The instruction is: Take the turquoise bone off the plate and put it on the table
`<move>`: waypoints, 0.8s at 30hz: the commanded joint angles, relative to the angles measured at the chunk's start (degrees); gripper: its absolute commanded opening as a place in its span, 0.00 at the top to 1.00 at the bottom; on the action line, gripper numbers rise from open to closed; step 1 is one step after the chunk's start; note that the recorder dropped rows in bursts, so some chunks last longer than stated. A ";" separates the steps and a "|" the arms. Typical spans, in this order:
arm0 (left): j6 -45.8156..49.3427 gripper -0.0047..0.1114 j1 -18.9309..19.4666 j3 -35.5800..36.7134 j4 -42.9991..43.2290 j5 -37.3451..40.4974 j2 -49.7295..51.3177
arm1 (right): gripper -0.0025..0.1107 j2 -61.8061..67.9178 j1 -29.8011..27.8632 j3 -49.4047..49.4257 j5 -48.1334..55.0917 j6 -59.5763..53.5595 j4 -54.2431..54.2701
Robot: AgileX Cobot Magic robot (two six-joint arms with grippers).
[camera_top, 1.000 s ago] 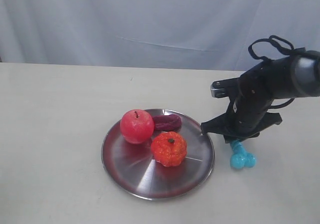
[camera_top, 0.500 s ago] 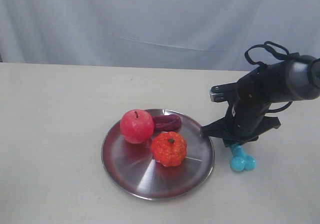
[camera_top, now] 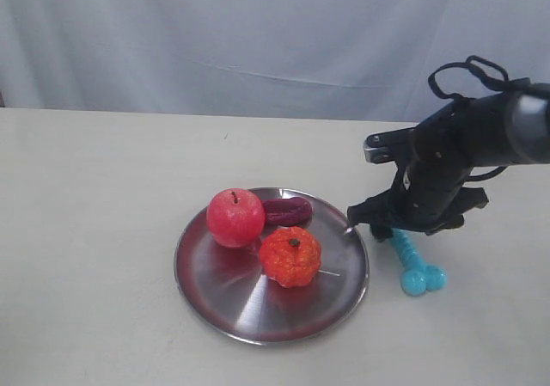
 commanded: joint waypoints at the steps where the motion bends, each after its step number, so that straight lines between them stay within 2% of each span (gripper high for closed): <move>1: -0.11 0.96 0.26 0.15 0.36 -0.31 -0.07 | 0.38 -4.45 -0.10 0.04 3.30 0.06 0.01; 9: -0.11 0.96 0.26 0.15 0.36 -0.31 -0.07 | 0.38 -16.48 -0.10 0.04 12.81 -0.04 0.01; 15: -0.11 0.96 0.26 0.15 0.36 -0.31 -0.07 | 0.38 -27.79 0.14 0.04 26.44 -6.26 7.83; 17: -0.11 0.96 0.26 0.15 0.36 -0.31 -0.07 | 0.38 -35.42 2.13 0.04 30.03 -9.39 8.07; 20: -0.11 0.96 0.26 0.15 0.36 -0.31 -0.07 | 0.38 -47.11 5.13 0.04 31.52 -6.72 7.92; 22: -0.11 0.96 0.26 0.15 0.36 -0.31 -0.07 | 0.46 -55.17 6.89 0.04 33.71 -3.72 8.58; 24: -0.11 0.96 0.26 0.15 0.36 -0.31 -0.07 | 0.63 -61.51 8.77 0.04 35.13 -2.63 8.96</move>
